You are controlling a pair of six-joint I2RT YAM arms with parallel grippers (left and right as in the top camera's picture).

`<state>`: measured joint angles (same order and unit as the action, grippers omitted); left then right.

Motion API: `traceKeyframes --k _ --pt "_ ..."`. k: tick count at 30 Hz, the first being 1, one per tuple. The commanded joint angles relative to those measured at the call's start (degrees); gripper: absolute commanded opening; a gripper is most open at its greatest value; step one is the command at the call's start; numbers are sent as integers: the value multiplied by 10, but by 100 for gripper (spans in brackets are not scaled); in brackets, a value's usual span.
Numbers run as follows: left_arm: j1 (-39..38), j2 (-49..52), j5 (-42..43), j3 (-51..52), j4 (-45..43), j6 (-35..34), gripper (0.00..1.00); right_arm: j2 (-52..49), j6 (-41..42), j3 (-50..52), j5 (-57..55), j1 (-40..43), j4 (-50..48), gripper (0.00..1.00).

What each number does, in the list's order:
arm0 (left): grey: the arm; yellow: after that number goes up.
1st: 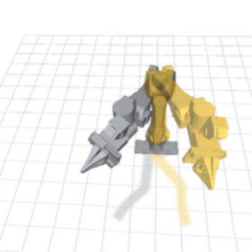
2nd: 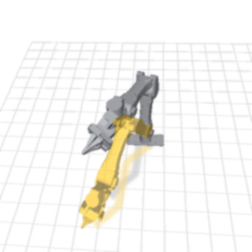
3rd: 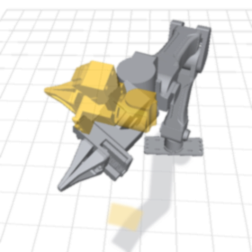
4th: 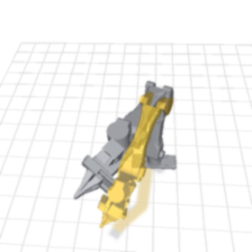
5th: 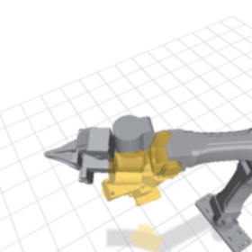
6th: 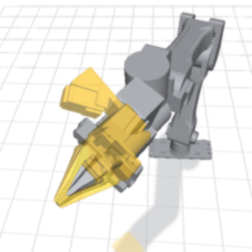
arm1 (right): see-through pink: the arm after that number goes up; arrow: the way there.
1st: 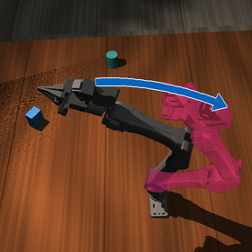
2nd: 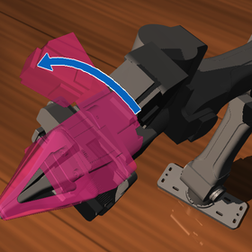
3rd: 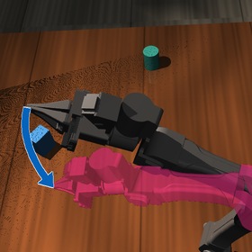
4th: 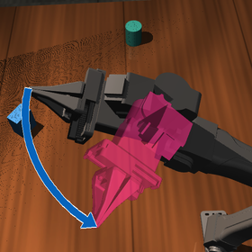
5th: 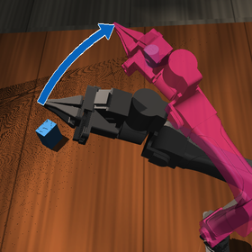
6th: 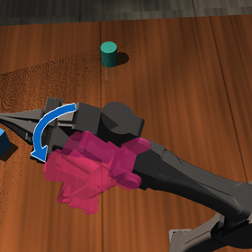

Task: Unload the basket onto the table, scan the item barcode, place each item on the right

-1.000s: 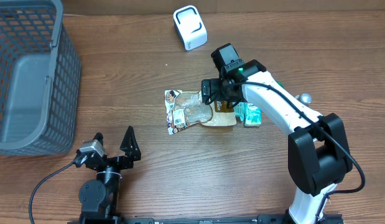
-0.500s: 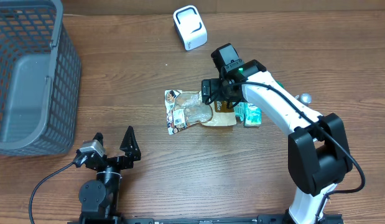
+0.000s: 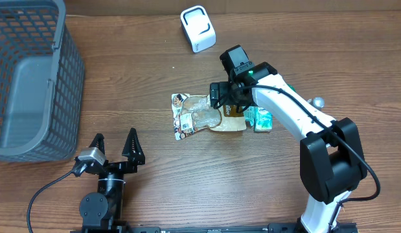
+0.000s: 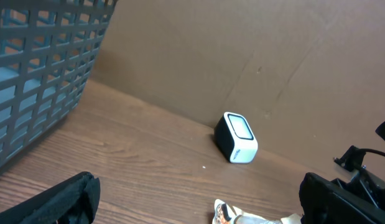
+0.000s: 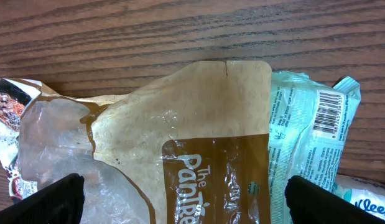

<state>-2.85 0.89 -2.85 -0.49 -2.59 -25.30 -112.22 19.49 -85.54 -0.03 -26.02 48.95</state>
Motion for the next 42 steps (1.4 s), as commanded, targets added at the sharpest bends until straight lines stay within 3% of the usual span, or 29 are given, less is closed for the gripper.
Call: traceKeyframes --k 1,9,37,39,42 --pt "5 -7 -2 2 1 5 100 3 0 1 -3 0 -2 100" --pt "6 -7 -2 2 60 5 99 3 0 1 -3 0 -2 100" --pt "6 -6 -2 2 54 6 100 3 0 1 -3 0 -2 100" --pt "6 -6 -2 2 29 36 100 3 0 1 -3 0 -2 100" --pt "6 -6 9 2 -5 163 99 3 0 1 -3 0 -2 100"
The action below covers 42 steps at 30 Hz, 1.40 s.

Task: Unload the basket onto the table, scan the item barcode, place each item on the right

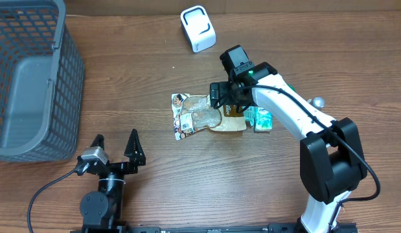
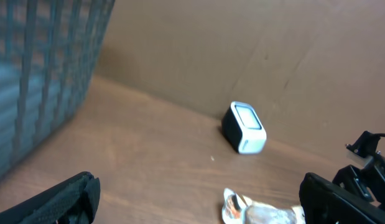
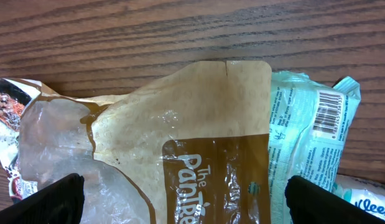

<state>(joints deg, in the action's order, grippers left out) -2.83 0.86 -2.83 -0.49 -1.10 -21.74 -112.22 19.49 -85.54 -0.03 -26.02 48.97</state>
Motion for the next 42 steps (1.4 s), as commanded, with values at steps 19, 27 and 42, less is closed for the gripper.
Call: traceKeyframes --k 19,27,42 --pt "6 -6 10 2 54 318 100 3 0 1 -3 0 -2 100" --pt "6 -6 10 2 54 318 100 3 0 1 -4 0 -2 100" --pt "6 5 10 2 54 318 100 3 0 1 -3 0 -2 100"
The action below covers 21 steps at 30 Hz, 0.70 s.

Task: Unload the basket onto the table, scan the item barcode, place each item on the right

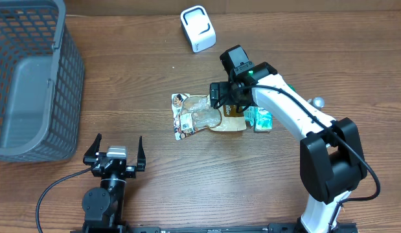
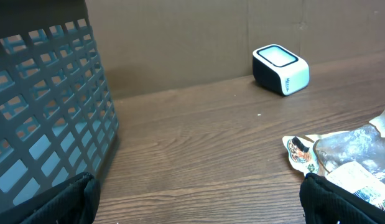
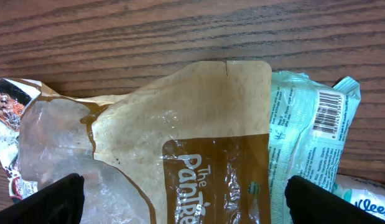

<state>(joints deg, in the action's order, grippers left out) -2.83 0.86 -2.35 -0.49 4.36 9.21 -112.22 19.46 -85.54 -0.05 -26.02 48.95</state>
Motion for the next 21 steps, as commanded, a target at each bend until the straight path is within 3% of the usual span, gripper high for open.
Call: traceKeyframes --k 1,21 --pt "6 8 5 2 0 9 99 3 1 1 -3 0 -2 100" --pt "6 25 5 2 -1 9 100 3 1 1 -3 0 -2 100"
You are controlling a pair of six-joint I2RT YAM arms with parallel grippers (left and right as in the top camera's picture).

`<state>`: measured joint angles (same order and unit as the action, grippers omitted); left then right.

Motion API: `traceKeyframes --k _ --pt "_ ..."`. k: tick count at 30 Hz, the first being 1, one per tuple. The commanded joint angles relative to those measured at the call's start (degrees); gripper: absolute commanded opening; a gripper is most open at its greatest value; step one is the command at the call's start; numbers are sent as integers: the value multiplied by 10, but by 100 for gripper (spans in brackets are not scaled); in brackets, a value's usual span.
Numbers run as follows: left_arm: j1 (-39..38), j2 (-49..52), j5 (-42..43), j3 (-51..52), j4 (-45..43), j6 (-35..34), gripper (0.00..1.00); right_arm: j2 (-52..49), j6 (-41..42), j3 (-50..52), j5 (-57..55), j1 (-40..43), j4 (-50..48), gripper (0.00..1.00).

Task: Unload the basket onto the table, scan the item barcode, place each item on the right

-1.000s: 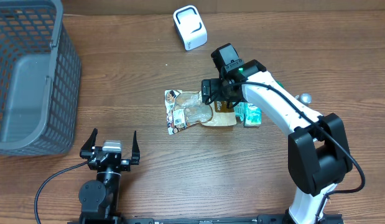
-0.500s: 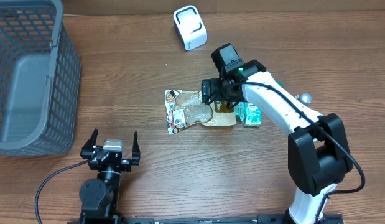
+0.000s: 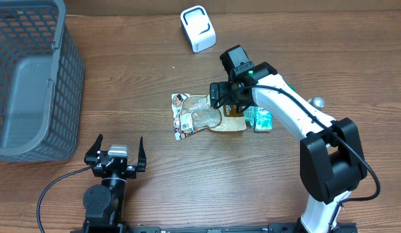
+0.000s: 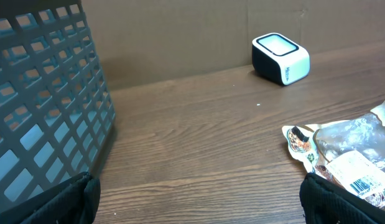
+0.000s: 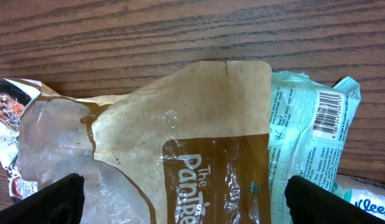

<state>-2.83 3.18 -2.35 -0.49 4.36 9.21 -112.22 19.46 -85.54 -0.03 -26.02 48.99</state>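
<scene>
A brown pouch (image 5: 211, 137) lettered "The Pantree" lies mid-table (image 3: 231, 120), overlapping a crumpled clear snack bag (image 3: 190, 116). That bag's white barcode label (image 4: 357, 180) shows in the left wrist view. A teal packet (image 5: 307, 143) with a barcode (image 5: 329, 112) lies against the pouch's right side. The white scanner (image 3: 197, 28) stands at the table's back (image 4: 280, 58). My right gripper (image 5: 183, 199) hangs open just above the pouch (image 3: 227, 102), one finger on each side. My left gripper (image 3: 116, 154) is open near the front edge, with only bare wood between its fingers (image 4: 195, 199).
A grey mesh basket (image 3: 28, 77) fills the back left corner, and its wall (image 4: 43, 106) is close on the left in the left wrist view. A small grey knob (image 3: 319, 101) lies right of the right arm. A blue tissue pack (image 5: 366, 200) peeks in beside the teal packet.
The left wrist view has shifted slightly, so more of the snack bag's barcode label shows. The right gripper and the packets have not moved.
At first my left gripper was open at the front left, angled toward the scanner and the right arm. It then turned to face straight toward the back of the table and sits there now. The right gripper stayed open over the brown pouch throughout.
</scene>
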Motion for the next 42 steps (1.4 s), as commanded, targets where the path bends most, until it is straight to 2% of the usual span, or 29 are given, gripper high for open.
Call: traceKeyframes --k 1,22,30,42 --pt "6 2 5 2 -1 9 99 3 1 1 -3 0 -3 100" --pt "6 2 5 2 -1 9 100 13 1 1 -3 7 -2 100" --pt "6 2 5 2 -1 9 100 115 1 1 -3 6 -2 100" --pt "6 2 5 2 -1 9 100 325 1 1 -3 6 -2 100"
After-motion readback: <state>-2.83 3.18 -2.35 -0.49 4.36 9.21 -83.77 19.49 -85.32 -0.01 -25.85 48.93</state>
